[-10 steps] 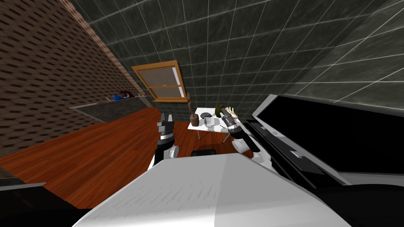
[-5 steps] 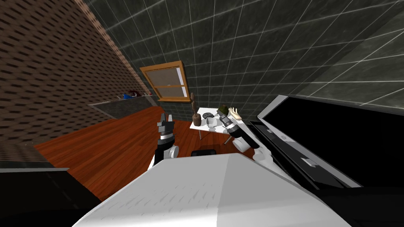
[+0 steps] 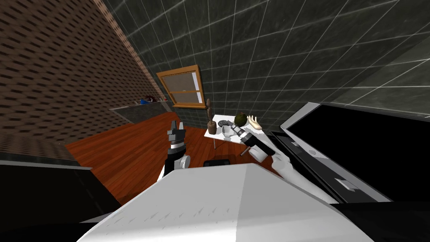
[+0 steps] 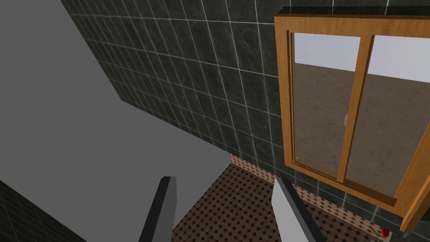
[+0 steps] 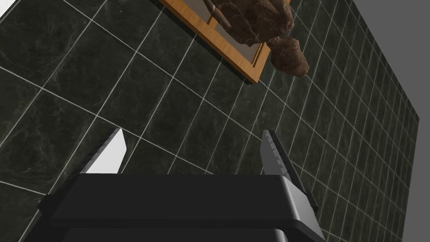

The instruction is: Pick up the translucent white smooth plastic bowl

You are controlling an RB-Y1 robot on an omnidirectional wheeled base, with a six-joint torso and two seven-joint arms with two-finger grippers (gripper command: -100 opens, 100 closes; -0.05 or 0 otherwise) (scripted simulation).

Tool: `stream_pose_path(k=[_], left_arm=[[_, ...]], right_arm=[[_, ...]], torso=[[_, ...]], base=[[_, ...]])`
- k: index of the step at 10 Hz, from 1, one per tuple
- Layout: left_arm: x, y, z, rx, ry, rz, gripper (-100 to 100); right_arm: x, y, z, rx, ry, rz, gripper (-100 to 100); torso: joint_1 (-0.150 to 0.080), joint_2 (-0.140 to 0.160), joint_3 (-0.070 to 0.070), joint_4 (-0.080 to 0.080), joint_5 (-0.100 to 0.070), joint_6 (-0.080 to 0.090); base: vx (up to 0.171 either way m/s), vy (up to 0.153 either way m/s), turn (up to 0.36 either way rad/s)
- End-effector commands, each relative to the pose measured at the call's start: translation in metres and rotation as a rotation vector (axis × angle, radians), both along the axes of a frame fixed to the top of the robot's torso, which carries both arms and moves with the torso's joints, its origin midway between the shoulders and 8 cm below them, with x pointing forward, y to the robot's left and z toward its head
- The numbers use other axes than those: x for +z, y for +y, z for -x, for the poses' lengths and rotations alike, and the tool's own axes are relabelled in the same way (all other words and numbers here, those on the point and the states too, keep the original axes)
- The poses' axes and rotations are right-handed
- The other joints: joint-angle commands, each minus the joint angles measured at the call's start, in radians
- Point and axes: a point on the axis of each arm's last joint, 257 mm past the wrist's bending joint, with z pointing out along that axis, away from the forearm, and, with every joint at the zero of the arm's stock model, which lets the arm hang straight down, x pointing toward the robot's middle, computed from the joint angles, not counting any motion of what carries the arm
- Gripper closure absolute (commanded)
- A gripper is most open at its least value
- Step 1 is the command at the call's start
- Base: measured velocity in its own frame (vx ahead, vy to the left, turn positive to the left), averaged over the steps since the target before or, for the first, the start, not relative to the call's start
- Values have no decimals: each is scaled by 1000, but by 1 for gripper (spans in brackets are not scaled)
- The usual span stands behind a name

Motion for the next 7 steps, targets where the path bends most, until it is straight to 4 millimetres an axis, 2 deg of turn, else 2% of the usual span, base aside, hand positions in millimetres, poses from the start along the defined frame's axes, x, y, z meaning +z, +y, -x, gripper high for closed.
stream_pose_path(k=[1, 4, 5, 6, 7], left_arm=[[0, 0, 0, 0, 0, 0, 0], [0, 0, 0, 0, 0, 0, 0], [0, 0, 0, 0, 0, 0, 0], [0, 0, 0, 0, 0, 0, 0], [0, 0, 0, 0, 0, 0, 0]], right_arm=[[-13, 7, 0, 21, 26, 86, -100], [-36, 8, 1, 36, 76, 208, -100], [-43, 16, 5, 61, 80, 270, -100], [-52, 11, 4, 55, 104, 303, -100], [-60, 17, 9, 82, 108, 368, -100]], torso=[[0, 0, 0, 0, 0, 0], [0, 0, 0, 0, 0, 0], [0, 0, 0, 0, 0, 0], [0, 0, 0, 0, 0, 0], [0, 0, 0, 0, 0, 0]], base=[[15, 24, 165], [14, 18, 122], [10, 21, 159], [13, 16, 102], [18, 22, 186]])
